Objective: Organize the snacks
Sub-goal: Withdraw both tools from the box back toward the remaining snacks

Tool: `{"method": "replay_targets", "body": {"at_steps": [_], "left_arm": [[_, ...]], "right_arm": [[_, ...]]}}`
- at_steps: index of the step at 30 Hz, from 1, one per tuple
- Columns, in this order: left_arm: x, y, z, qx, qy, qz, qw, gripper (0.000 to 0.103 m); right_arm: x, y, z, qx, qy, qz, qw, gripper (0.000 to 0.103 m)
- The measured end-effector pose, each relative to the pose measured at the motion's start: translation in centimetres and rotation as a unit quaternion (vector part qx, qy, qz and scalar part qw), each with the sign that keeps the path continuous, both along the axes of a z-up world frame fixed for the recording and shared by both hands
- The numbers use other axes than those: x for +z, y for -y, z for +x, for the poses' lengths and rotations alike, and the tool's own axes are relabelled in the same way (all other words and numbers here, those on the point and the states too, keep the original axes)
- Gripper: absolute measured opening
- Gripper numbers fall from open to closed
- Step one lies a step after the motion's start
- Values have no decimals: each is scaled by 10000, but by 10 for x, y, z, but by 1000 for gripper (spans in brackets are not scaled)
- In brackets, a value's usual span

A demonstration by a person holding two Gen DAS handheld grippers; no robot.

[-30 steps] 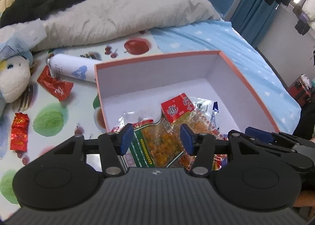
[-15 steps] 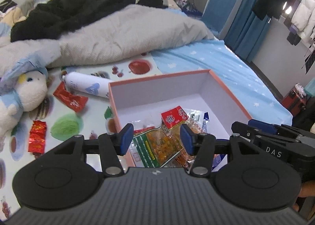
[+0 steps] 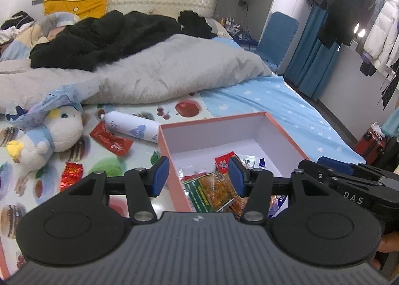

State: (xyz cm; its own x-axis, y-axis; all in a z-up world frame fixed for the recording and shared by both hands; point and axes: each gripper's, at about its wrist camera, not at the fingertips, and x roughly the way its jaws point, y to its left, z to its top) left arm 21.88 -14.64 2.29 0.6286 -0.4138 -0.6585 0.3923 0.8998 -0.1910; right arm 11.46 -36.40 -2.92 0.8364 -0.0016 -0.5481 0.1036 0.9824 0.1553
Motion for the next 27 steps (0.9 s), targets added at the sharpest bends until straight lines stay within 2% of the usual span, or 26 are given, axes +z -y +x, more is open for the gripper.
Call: {"method": "replay_targets", "body": {"at_steps": [10, 27], "left_arm": [[10, -37, -26, 294, 195, -53, 9994, 58], [-15, -105, -57, 950, 1, -146, 9954, 58]], "right_arm": [[9, -29, -13, 392, 225, 46, 9990, 48], [-5, -92, -19, 1148, 83, -50, 9933, 48]]}}
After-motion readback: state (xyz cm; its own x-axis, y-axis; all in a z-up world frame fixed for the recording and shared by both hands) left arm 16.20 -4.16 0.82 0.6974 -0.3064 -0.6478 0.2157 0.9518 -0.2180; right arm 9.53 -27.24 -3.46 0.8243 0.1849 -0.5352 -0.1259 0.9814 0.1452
